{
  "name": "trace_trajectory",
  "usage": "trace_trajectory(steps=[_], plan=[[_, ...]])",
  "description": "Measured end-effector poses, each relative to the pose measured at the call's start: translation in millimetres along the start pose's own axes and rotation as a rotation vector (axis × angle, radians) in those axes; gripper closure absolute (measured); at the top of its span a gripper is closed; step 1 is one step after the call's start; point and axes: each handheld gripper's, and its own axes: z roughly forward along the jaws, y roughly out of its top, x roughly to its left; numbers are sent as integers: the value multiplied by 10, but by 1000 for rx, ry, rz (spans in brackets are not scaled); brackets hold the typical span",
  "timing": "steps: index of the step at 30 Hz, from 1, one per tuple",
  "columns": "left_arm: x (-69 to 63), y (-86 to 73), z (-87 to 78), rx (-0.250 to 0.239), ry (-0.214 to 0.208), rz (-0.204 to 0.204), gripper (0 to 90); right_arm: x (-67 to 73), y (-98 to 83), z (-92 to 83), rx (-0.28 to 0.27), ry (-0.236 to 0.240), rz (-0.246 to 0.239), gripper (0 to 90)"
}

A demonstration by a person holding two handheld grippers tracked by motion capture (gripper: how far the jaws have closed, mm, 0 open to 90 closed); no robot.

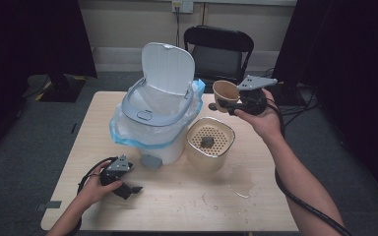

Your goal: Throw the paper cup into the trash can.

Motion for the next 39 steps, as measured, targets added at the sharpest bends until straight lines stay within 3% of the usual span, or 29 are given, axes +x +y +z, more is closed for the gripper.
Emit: trace_trajectory(steps=[16, 39], plan=[[-1, -1, 2, -2, 1, 0, 0, -9, 218, -96, -13, 41, 38, 473], [-1, -1, 2, -2, 1, 0, 0, 213, 704, 34, -40, 124, -9, 469]])
